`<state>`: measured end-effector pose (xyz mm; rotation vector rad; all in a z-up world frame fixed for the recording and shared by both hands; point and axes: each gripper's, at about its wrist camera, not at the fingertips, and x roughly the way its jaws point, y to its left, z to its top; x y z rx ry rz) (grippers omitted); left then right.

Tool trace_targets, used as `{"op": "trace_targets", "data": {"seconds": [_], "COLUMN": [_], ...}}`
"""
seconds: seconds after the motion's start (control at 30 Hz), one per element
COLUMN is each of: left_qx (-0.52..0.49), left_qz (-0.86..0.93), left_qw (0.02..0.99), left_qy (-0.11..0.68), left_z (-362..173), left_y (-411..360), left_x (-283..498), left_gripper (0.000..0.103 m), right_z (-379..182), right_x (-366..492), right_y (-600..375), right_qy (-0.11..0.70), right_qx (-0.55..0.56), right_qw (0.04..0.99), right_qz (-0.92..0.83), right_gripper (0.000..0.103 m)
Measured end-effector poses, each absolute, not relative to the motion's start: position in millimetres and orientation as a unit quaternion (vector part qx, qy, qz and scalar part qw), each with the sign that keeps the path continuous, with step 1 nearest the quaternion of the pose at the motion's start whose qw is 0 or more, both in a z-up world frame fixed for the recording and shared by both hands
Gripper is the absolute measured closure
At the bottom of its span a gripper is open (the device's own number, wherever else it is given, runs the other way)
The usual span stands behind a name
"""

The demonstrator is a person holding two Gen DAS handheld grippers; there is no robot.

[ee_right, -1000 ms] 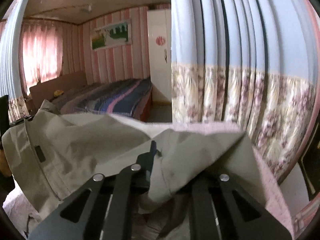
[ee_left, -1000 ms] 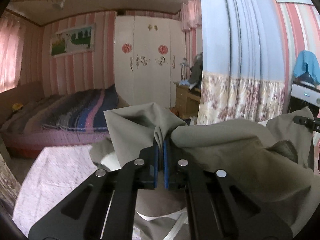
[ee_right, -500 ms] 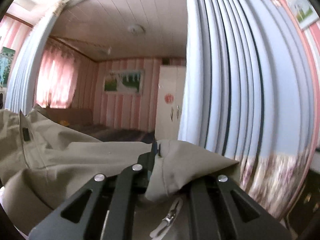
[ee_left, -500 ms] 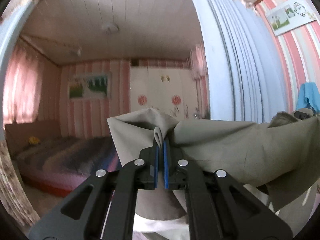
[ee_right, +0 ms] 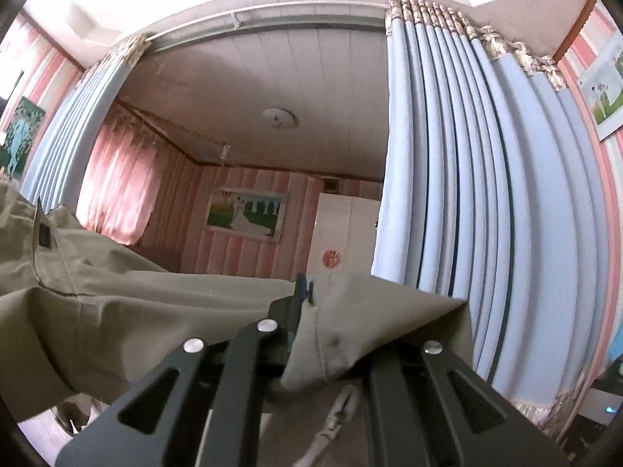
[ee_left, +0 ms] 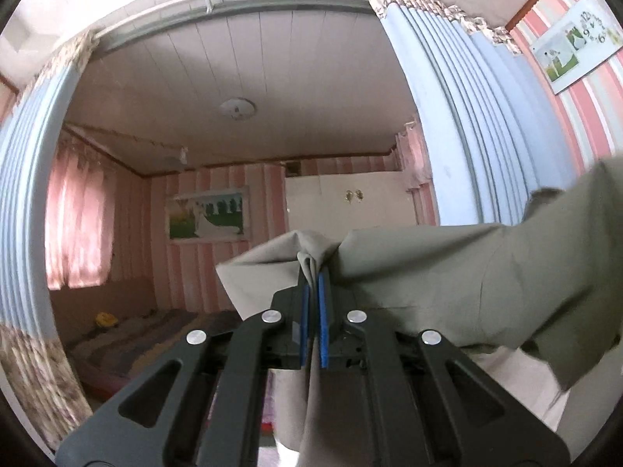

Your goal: Fold large clothes

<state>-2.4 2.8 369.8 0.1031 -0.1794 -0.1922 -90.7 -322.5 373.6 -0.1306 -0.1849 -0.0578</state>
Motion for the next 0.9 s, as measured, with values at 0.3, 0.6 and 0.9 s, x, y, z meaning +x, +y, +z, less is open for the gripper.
{"op": "trace_targets", "data": {"seconds": [0.3,0.6,0.9], "left_qx": [0.043,0.037,0.047], "left_qz": [-0.085,-0.099,-0.091], "left_qw": [0.986,0.978,0.989], "left_qy": [-0.138,-0.182,-0.111], "left_z": [478,530,512], "left_y": [1,0,-11], "left_x": [-39,-82,-8], "left_gripper": [0.099,0.099,0.096], "right_z": [470,522,510], "right_x": [-118,-176,-116], "right_y": [-324,-321,-338], "right_qy": [-0.131,-0.162,-0.08], "right_qx": [-0.058,-0.075,-0.051], "right_qw": [0.989,0.983,0.995], "right_qz": [-0.046,-0.044,-0.019], "right_gripper": [0.097,0.097,0.097]}}
